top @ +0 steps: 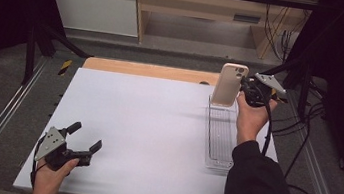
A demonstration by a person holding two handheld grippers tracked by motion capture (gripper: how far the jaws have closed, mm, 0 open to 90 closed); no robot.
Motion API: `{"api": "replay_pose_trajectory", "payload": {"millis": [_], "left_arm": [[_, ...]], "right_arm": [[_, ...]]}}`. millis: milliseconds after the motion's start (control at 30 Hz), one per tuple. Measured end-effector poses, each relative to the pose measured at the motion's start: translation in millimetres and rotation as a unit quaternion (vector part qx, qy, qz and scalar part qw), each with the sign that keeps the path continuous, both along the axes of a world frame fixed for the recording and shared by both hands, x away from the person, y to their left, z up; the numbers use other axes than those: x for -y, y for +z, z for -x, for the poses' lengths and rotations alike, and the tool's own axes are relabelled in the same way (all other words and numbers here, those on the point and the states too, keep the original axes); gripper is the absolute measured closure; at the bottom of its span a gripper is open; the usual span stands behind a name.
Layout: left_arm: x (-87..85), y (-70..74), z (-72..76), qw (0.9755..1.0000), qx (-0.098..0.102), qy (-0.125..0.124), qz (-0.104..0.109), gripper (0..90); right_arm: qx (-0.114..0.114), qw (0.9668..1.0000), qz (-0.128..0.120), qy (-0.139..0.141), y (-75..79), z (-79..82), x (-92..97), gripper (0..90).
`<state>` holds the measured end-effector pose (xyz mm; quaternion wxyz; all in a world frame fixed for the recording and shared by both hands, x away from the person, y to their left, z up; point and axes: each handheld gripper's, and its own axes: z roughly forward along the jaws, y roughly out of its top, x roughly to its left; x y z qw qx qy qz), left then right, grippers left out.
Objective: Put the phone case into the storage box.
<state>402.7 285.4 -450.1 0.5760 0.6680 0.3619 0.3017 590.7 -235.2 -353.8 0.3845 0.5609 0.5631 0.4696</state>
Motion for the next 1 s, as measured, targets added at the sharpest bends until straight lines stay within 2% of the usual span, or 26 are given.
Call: {"api": "replay_pose_trajectory", "payload": {"millis": [367, 1000], "left_arm": [[0.3, 0.5, 0.4, 1.0000, 0.003, 0.001, 0.001, 2.4], [0.1, 0.3, 0.1, 1.0000, 0.003, 0.000, 0.001, 2.4]], "right_arm": [[-0.012, 0.9998, 0.002, -0.014, -11.4, -3.5, 4.0, 86.8], [-0.017, 0.9996, 0.007, -0.023, -27.5, -10.1, 2.7, 86.8]]}}
